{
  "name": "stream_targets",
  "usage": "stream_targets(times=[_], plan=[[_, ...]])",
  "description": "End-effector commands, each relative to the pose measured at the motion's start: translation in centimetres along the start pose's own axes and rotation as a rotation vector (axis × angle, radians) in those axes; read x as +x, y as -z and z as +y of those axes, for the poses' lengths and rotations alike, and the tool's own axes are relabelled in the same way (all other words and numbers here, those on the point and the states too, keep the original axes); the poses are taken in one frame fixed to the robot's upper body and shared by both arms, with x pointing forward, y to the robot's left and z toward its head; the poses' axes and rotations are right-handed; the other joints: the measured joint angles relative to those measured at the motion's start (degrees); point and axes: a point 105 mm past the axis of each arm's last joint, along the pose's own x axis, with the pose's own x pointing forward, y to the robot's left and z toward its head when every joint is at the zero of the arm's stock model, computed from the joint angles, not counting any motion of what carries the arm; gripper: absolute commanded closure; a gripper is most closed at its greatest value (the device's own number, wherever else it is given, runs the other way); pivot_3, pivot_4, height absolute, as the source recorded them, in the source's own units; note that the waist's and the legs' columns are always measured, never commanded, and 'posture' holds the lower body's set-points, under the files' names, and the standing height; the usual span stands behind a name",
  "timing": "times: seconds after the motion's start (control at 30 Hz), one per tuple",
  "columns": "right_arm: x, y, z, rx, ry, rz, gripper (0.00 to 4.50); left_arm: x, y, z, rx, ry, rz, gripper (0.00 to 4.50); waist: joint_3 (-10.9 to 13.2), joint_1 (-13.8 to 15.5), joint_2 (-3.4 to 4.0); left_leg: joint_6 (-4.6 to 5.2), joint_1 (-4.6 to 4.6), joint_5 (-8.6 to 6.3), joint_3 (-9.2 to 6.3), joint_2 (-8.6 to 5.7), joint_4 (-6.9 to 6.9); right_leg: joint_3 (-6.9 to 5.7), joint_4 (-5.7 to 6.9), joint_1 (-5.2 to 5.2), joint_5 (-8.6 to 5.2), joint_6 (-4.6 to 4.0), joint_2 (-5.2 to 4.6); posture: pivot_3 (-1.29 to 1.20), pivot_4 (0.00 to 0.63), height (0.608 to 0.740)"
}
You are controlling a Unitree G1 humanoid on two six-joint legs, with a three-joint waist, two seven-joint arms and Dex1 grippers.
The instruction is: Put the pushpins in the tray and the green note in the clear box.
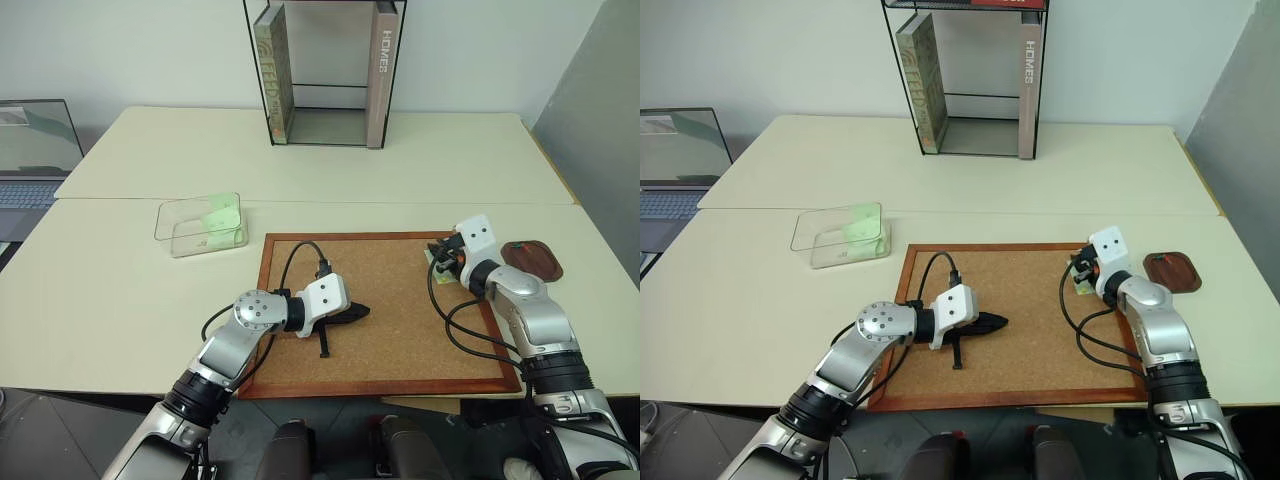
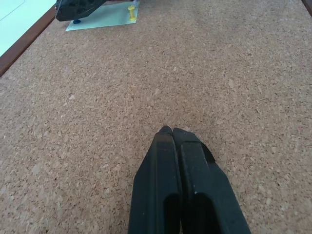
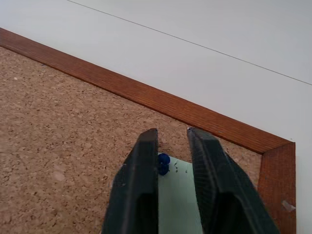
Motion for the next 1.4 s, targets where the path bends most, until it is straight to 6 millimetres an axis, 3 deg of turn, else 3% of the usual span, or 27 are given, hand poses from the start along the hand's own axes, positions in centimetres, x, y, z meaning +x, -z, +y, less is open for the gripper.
stream_targets(times=[0.03,0.53,0.97,1.2,1.4], plan=[[-0.5,-1.0,-0.5,-0.031,0.015,-0.01,4.36,0.1,-0.5,0.1,0.025,-0.004,-0.012,4.5,0.0,0.0,0.0,0.0,0.0,0.0,0.0,0.0,0.0,0.0,0.0,0.0,0.0,0.0,0.0,0.0,0.15,0.74],[-0.8,-4.6,0.4,-0.026,-0.003,-0.144,4.43,0.2,-0.3,0.1,0.031,-0.001,-0.01,4.5,0.0,0.0,0.0,0.0,-0.01,0.0,0.0,0.0,-0.01,0.0,-0.02,-0.01,0.0,0.0,0.0,0.0,0.15,0.74],[-1.6,-5.0,0.3,-0.02,0.011,-0.157,4.43,0.3,-0.1,-0.4,0.034,0.02,-0.008,4.5,0.0,0.0,0.0,0.0,-0.02,0.0,-0.02,0.0,-0.01,-0.02,-0.02,-0.01,0.0,0.0,0.0,0.0,0.15,0.74],[-3.4,-5.3,-2.5,0.021,0.118,-0.179,4.43,0.3,-0.2,-0.6,0.037,0.03,-0.011,4.5,0.0,0.0,0.0,0.0,-0.04,0.0,-0.01,0.0,-0.02,-0.01,-0.05,-0.02,0.0,0.0,0.0,0.0,0.15,0.74],[-6.3,-2.8,-6.5,0.083,0.306,-0.125,4.43,0.4,-0.2,-0.8,0.047,0.041,-0.012,4.5,0.0,0.1,0.0,0.0,-0.04,0.0,-0.01,-0.01,-0.03,-0.02,-0.06,-0.02,0.0,0.0,0.0,0.0,0.15,0.74]])
